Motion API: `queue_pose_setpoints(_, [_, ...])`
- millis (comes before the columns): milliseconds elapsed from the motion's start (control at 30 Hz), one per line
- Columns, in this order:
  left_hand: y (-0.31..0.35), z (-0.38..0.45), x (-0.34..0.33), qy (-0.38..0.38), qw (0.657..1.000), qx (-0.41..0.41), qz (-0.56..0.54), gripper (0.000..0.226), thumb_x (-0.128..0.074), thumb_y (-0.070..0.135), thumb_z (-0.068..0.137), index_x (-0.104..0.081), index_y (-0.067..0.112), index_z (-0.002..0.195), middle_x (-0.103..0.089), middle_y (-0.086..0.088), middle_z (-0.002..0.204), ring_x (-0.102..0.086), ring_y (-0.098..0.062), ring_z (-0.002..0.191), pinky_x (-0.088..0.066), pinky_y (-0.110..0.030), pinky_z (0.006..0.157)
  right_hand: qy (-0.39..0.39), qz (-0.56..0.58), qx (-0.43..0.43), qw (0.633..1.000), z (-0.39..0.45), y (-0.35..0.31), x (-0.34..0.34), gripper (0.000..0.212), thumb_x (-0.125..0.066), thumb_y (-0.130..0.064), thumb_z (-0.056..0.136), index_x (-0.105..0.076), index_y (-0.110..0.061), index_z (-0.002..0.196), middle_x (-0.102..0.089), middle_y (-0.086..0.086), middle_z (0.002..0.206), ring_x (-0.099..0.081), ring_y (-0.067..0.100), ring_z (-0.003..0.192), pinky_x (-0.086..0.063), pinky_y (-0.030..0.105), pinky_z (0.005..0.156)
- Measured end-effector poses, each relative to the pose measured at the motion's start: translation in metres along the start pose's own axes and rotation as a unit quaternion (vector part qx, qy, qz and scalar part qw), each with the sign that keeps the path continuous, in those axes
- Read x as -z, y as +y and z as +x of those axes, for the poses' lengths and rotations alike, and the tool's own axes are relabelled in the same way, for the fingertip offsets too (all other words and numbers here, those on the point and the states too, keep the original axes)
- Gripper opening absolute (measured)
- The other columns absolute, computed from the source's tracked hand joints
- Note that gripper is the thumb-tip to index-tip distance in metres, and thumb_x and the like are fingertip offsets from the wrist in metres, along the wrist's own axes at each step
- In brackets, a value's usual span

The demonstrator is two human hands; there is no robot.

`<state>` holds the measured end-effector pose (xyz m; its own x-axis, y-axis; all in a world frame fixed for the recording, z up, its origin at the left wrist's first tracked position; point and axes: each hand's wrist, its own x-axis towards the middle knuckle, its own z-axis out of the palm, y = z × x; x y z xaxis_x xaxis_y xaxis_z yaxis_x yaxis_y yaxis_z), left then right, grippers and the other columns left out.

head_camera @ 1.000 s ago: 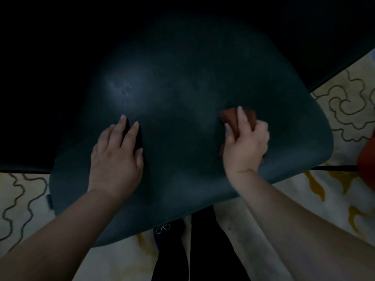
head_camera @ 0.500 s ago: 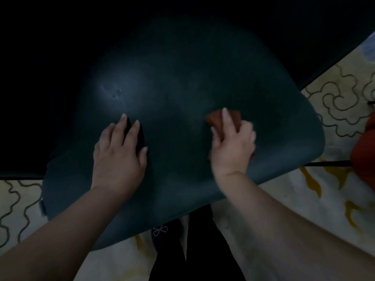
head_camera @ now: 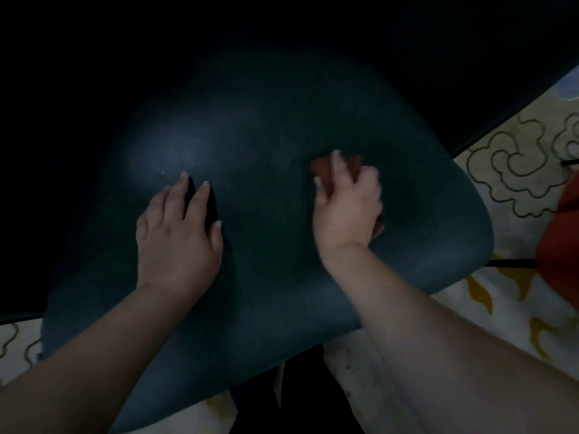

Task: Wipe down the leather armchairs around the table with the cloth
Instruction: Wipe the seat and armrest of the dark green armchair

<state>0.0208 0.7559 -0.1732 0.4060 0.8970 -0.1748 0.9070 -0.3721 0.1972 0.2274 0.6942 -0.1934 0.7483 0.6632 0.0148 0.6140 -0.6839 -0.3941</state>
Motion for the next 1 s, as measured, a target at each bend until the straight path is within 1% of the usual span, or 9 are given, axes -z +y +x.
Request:
queue_pose_setpoints(167, [-0.002,0.012,0.002,0.019,1.0,0.007,0.004,0.059,-0.059,0.03,0.088,-0.04,0.015,0.142,-0.029,-0.012,0.153,-0.027,-0.035,0.133,-0.029,-0.056,0.105,-0.114,0.014,0.291,0.95,-0.023,-0.035,-0.016,0.065,-0.075,-0.025,0.076,-0.053,-0.029,0.137,-0.051,0.012,0.107,-0.05,0.033,0.092,-0.043,0.041,0.074])
queue_pose_setpoints(233, [-0.002,0.015,0.003,0.022,1.0,0.007,0.008,0.059,-0.06,0.028,0.088,-0.042,0.014,0.142,-0.031,-0.013,0.152,-0.029,-0.036,0.132,-0.029,-0.055,0.105,-0.095,-0.007,0.27,0.958,0.018,-0.022,-0.013,0.062,-0.073,-0.025,0.08,-0.052,-0.032,0.138,-0.052,0.016,0.112,-0.05,0.037,0.096,-0.042,0.042,0.076])
queue_pose_setpoints(333, [-0.001,0.021,0.004,0.019,1.0,0.01,0.009,0.059,-0.062,0.026,0.087,-0.043,0.014,0.141,-0.033,-0.013,0.151,-0.031,-0.036,0.132,-0.03,-0.056,0.103,-0.042,0.008,0.091,0.995,0.084,-0.007,-0.011,0.05,-0.06,-0.035,0.093,-0.048,-0.034,0.141,-0.046,0.014,0.125,-0.045,0.035,0.111,-0.041,0.043,0.093])
queue_pose_setpoints(400, [0.001,0.025,0.004,0.018,1.0,0.015,0.007,0.059,-0.063,0.025,0.087,-0.044,0.013,0.141,-0.033,-0.012,0.151,-0.031,-0.036,0.132,-0.03,-0.056,0.103,-0.032,0.017,0.047,0.998,0.086,-0.018,-0.013,0.051,-0.058,-0.036,0.093,-0.047,-0.032,0.142,-0.045,0.014,0.125,-0.045,0.034,0.111,-0.039,0.043,0.094])
queue_pose_setpoints(533, [0.01,0.032,0.005,0.019,1.0,0.023,0.002,0.06,-0.065,0.023,0.085,-0.045,0.012,0.14,-0.035,-0.012,0.151,-0.031,-0.035,0.132,-0.028,-0.054,0.103,-0.126,0.016,0.278,0.952,0.026,-0.05,-0.018,0.068,-0.076,-0.02,0.074,-0.053,-0.026,0.138,-0.052,0.015,0.109,-0.052,0.036,0.094,-0.044,0.042,0.076])
queue_pose_setpoints(600, [0.014,0.038,0.006,0.014,1.0,0.019,0.0,0.059,-0.065,0.023,0.085,-0.045,0.012,0.14,-0.035,-0.012,0.151,-0.031,-0.034,0.132,-0.029,-0.053,0.103,-0.142,0.02,0.323,0.936,0.034,-0.042,-0.018,0.066,-0.077,-0.017,0.074,-0.056,-0.026,0.136,-0.054,0.015,0.106,-0.052,0.036,0.093,-0.045,0.042,0.075])
queue_pose_setpoints(733, [0.017,0.05,0.01,0.009,1.0,0.014,0.001,0.054,-0.053,0.029,0.088,-0.048,0.012,0.139,-0.038,-0.01,0.149,-0.037,-0.035,0.13,-0.032,-0.053,0.101,-0.055,0.026,0.106,0.993,0.104,-0.01,-0.008,0.046,-0.056,-0.039,0.091,-0.051,-0.038,0.136,-0.049,0.008,0.127,-0.047,0.031,0.113,-0.045,0.044,0.093])
queue_pose_setpoints(833, [0.02,0.053,0.013,0.001,1.0,0.021,-0.004,0.059,-0.046,0.033,0.083,-0.048,0.012,0.139,-0.04,-0.009,0.149,-0.038,-0.033,0.131,-0.032,-0.051,0.102,0.023,0.089,-0.047,0.995,0.141,0.007,-0.007,0.052,-0.054,-0.038,0.096,-0.041,-0.029,0.145,-0.043,0.011,0.131,-0.044,0.028,0.118,-0.035,0.035,0.105])
queue_pose_setpoints(1000, [0.021,0.055,0.012,-0.011,1.0,0.021,-0.003,0.058,-0.044,0.032,0.085,-0.048,0.013,0.14,-0.039,-0.008,0.15,-0.039,-0.031,0.134,-0.034,-0.05,0.107,0.011,0.076,-0.074,0.994,0.177,0.001,-0.014,0.055,-0.054,-0.037,0.097,-0.038,-0.019,0.147,-0.043,0.016,0.132,-0.046,0.031,0.119,-0.036,0.034,0.105])
